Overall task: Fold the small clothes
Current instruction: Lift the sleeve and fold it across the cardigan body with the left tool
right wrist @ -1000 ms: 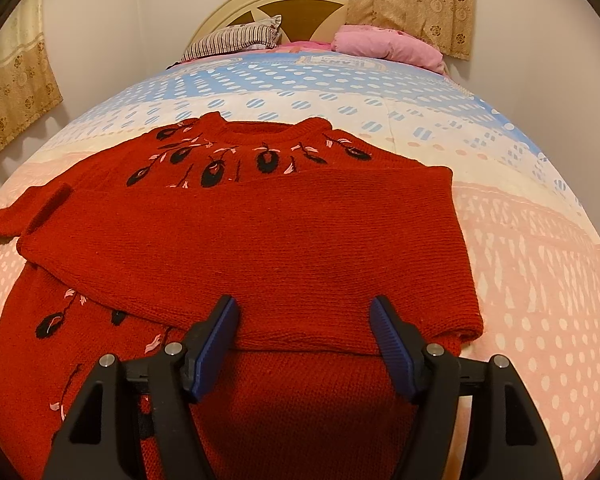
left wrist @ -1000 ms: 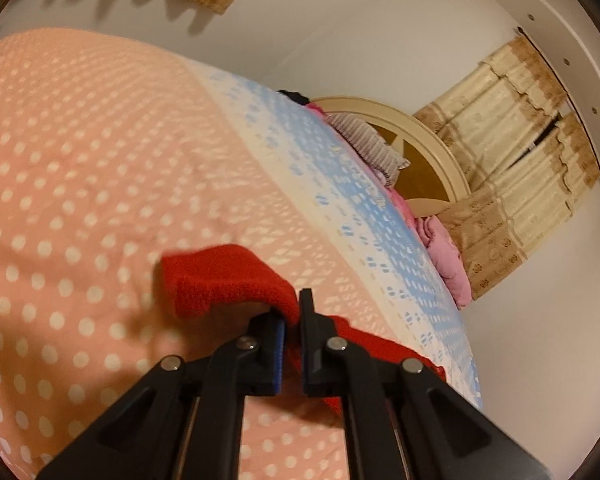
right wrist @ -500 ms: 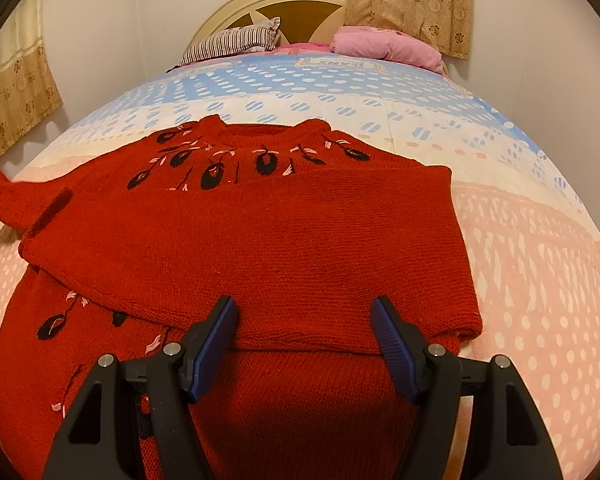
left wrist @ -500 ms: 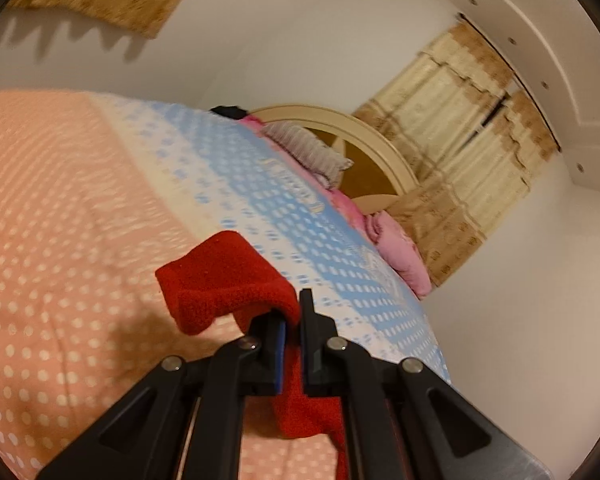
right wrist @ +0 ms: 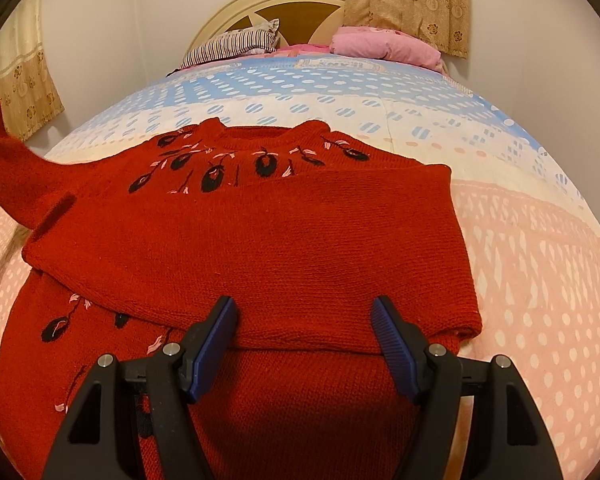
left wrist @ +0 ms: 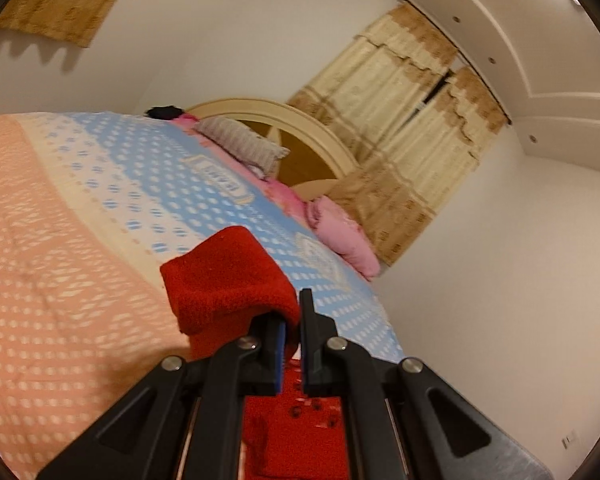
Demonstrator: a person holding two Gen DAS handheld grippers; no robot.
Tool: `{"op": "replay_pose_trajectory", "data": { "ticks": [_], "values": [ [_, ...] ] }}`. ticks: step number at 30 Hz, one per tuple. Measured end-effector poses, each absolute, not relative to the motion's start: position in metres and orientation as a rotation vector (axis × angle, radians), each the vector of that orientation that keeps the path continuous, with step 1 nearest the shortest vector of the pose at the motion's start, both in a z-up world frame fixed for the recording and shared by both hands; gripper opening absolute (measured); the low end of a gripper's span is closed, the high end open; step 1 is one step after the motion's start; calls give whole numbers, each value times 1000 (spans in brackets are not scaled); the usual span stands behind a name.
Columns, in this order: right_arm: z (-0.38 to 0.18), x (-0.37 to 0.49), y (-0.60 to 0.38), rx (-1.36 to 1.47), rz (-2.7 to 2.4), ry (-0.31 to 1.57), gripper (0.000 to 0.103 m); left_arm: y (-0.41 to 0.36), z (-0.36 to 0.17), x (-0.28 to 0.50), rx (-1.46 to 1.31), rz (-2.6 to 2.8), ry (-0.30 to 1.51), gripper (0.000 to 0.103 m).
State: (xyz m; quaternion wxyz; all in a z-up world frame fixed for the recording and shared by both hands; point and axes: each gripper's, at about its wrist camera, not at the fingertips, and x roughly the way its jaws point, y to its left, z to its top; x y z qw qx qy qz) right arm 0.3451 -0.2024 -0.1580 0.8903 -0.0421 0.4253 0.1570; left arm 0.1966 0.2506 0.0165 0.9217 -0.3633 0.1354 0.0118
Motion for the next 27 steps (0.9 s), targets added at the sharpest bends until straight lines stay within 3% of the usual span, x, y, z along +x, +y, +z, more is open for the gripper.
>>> {"op": "replay_pose_trajectory", "data": {
  "ticks": [14,27],
  "values": [
    [-114,301,-243,37,398,760,75,180,45,238,-702,-117,295,5],
    [-136,281,-307,223,341,732,76,66,28,287,-587,-220,376,5]
  ]
}}
